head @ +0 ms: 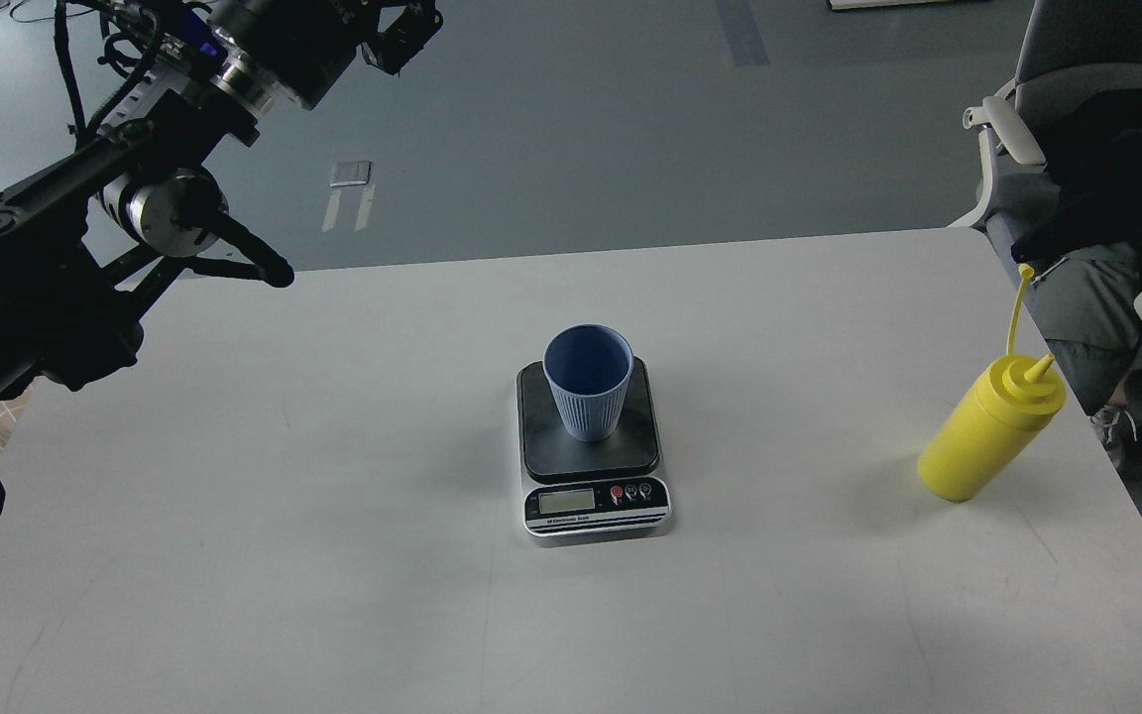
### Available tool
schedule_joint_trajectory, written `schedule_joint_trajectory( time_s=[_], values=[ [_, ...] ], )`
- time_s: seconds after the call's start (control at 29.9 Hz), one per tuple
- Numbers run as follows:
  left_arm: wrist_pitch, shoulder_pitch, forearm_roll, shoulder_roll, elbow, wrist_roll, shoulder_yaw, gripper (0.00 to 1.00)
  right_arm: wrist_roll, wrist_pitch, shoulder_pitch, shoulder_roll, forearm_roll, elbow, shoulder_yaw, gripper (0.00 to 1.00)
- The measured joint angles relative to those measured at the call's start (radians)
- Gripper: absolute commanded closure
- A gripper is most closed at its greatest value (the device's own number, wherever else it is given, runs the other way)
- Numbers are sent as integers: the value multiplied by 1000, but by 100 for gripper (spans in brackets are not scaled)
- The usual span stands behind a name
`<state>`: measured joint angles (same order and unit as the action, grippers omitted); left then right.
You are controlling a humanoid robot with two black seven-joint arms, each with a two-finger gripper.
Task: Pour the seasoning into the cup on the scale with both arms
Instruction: 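Open the left gripper and withdraw the left arm from the cup, then move the right gripper to the yellow bottle and grasp it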
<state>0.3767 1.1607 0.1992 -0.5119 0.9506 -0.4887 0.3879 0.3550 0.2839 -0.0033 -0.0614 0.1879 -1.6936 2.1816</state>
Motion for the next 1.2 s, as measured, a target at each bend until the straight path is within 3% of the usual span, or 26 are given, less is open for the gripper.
schedule_joint_trajectory(
  time_s=[0.13, 0.3, 0.5, 0.87, 1.2],
  values=[
    [13, -5, 0, -3, 1, 0, -6, 2, 5, 111, -162, 57, 17, -37, 0, 0],
    [23, -16, 10, -11, 1, 0, -7, 2, 33, 197, -215, 61, 24, -39, 0, 0],
    [32, -28, 22, -6, 1, 0, -5, 2, 74, 205, -294, 62, 11, -24, -76, 0],
    [66, -58, 22, -14, 0, 0, 9, 2, 61, 205, -320, 61, -20, 14, -278, 0],
    [68, -63, 22, -27, 1, 0, 9, 2, 56, 205, -351, 61, -12, 46, -308, 0]
  ],
)
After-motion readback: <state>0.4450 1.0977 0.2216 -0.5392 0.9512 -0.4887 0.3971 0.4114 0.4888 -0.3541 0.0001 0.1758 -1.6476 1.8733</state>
